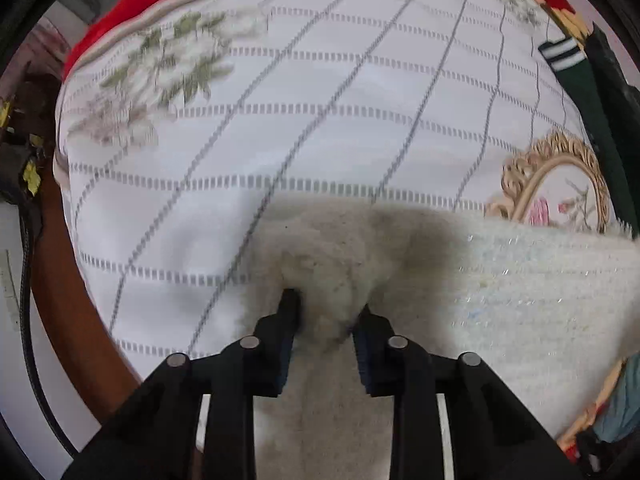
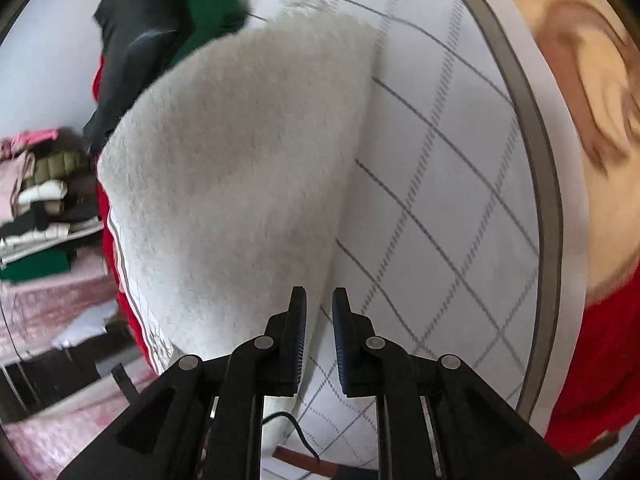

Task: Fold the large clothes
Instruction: 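Fold the cardigan side inward with the right tool and release it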

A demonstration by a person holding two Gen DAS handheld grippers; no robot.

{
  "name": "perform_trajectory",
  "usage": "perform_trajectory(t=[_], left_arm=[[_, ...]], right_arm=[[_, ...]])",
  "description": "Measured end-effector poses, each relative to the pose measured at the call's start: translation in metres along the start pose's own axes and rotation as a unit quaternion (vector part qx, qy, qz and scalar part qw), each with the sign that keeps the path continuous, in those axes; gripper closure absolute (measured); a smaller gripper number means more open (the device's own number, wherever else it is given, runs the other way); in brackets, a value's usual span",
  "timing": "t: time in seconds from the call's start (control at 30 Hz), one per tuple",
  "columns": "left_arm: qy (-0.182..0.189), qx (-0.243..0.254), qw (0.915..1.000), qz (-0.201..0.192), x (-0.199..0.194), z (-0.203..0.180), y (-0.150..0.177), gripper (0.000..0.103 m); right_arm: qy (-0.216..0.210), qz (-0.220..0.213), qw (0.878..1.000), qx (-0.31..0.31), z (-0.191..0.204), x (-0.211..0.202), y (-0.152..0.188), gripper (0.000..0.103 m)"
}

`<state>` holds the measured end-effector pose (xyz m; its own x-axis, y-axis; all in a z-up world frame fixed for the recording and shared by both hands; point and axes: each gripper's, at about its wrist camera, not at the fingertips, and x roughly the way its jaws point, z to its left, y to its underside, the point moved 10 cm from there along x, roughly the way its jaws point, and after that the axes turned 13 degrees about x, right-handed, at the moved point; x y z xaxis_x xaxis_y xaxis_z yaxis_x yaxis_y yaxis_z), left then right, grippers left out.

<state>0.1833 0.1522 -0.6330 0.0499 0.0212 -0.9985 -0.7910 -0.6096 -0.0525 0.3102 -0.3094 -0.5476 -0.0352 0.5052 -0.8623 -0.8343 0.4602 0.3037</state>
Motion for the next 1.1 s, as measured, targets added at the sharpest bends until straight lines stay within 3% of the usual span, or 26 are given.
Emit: perform_trajectory(t=[0.03, 0.1, 0.13, 0.17, 0.33, 0.37, 0.4, 0.43, 0.47, 0.63, 0.73, 0.83, 0.87, 0.9, 0.97, 1.03, 1.1], left_arm=[[-0.007, 0.011, 0.9998, -0.013, -0.003, -0.001, -0.007, 0.088], [-0.022, 0.032, 0.9986, -0.035, -0.009, -0.001, -0.025, 0.089], [-0.027, 0.042, 0.9978, -0.043, -0.011, -0.001, -0.035, 0.089], [-0.032, 0.05, 0.9972, -0.047, -0.011, -0.002, -0.043, 0.089], [-0.044, 0.09, 0.9931, -0.061, -0.002, -0.013, -0.095, 0.089], [-0.045, 0.094, 0.9927, -0.061, 0.001, -0.015, -0.101, 0.089], [-0.045, 0.098, 0.9923, -0.061, 0.005, -0.015, -0.107, 0.089], [-0.043, 0.099, 0.9922, -0.062, 0.006, -0.016, -0.112, 0.089], [-0.04, 0.1, 0.9921, -0.064, 0.007, -0.016, -0.117, 0.089], [-0.029, 0.101, 0.9931, -0.052, 0.001, -0.014, -0.119, 0.083], [-0.013, 0.094, 0.9945, -0.044, -0.019, -0.011, -0.109, 0.083], [-0.035, 0.096, 0.9925, -0.068, -0.048, -0.002, -0.1, 0.08], [-0.046, 0.096, 0.9911, -0.08, -0.061, 0.001, -0.097, 0.069], [-0.048, 0.095, 0.9905, -0.088, -0.069, 0.002, -0.096, 0.042], [-0.047, 0.092, 0.9896, -0.1, -0.084, 0.003, -0.088, 0.01], [-0.043, 0.088, 0.9889, -0.112, -0.095, -0.002, -0.081, 0.01], [-0.026, 0.088, 0.9893, -0.113, -0.095, -0.024, -0.078, 0.01]], right_arm=[[-0.002, -0.005, 1.0, -0.009, 0.002, -0.002, -0.008, 0.072], [-0.01, -0.013, 1.0, -0.016, 0.003, 0.0, -0.029, 0.035], [-0.024, -0.012, 1.0, -0.013, 0.004, 0.004, -0.04, 0.029], [-0.034, -0.009, 0.999, -0.003, 0.004, 0.01, -0.052, 0.024], [-0.113, 0.037, 0.991, 0.058, 0.017, 0.057, -0.092, 0.024], [-0.134, 0.052, 0.987, 0.066, 0.023, 0.069, -0.095, 0.024], [-0.141, 0.054, 0.986, 0.074, 0.026, 0.079, -0.098, 0.033], [-0.141, 0.047, 0.986, 0.078, 0.028, 0.083, -0.1, 0.049], [-0.145, 0.049, 0.985, 0.083, 0.031, 0.087, -0.097, 0.088], [-0.114, 0.023, 0.985, 0.127, 0.017, 0.081, -0.049, 0.094], [-0.076, 0.024, 0.987, 0.137, -0.028, 0.055, -0.018, 0.094], [-0.038, 0.028, 0.993, 0.112, -0.057, 0.026, 0.0, 0.093], [-0.019, 0.028, 0.994, 0.101, -0.059, 0.016, 0.003, 0.091], [-0.008, 0.021, 0.996, 0.081, -0.054, 0.005, 0.004, 0.091], [0.02, -0.003, 0.999, 0.035, -0.039, -0.016, 0.002, 0.091], [0.046, -0.032, 0.998, -0.036, -0.008, -0.039, 0.0, 0.091], [0.05, -0.03, 0.994, -0.095, 0.035, -0.042, 0.0, 0.089]])
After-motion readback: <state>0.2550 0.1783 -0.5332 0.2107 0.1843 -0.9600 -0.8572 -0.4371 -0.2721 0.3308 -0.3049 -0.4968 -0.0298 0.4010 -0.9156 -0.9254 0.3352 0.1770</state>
